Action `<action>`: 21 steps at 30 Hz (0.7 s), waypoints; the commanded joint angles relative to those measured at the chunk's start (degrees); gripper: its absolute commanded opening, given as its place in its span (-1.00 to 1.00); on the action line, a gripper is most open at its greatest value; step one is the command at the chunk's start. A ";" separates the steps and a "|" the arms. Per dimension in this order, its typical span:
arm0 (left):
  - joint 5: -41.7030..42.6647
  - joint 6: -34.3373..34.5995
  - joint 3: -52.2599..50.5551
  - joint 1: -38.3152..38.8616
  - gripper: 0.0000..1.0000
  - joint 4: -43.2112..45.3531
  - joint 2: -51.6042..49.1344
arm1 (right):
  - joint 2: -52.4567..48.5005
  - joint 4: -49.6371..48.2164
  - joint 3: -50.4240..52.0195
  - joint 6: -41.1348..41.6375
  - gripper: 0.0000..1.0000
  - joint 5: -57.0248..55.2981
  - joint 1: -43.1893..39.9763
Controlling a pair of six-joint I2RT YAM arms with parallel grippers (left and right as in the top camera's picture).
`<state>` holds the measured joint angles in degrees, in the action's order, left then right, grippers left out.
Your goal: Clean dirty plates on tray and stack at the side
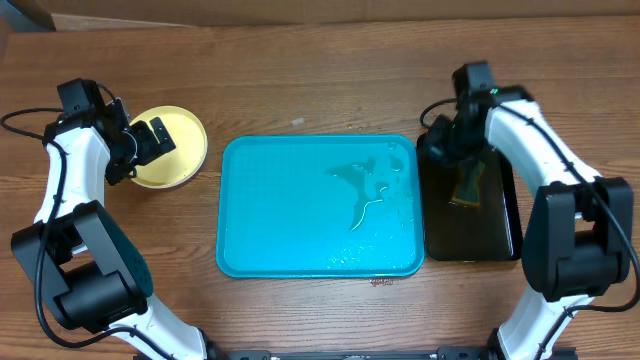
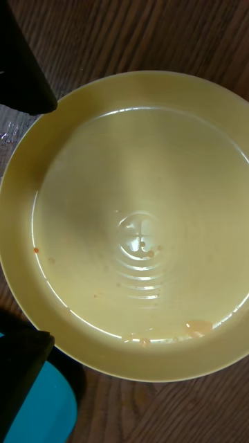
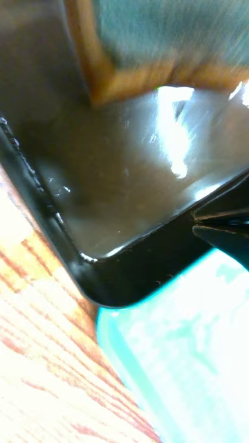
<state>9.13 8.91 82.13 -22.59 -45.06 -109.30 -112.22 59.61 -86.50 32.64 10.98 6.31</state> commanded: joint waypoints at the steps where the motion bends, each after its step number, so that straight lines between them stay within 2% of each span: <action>1: -0.35 -0.79 0.26 -0.24 1.00 0.07 0.00 | 3.63 3.91 -8.92 -10.49 -0.49 -1.29 -0.59; 2: -0.35 -0.79 0.28 -0.24 1.00 0.07 0.00 | 3.87 5.46 -11.19 -12.79 -0.11 -1.29 -0.59; 3: -0.35 -0.76 0.28 -0.24 1.00 0.07 0.00 | 3.93 6.69 -13.42 -14.58 1.00 -1.38 -0.59; 8: -0.35 -0.79 0.28 -0.24 1.00 0.07 0.00 | 3.96 7.78 -20.06 -16.72 1.00 -2.34 -0.59; 21: -0.35 -0.79 0.28 -0.24 1.00 0.07 0.00 | 3.85 7.32 -20.02 -16.59 1.00 -2.36 -0.59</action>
<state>9.13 8.80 82.13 -22.59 -45.01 -109.30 -109.14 67.09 -105.75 16.62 9.37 5.72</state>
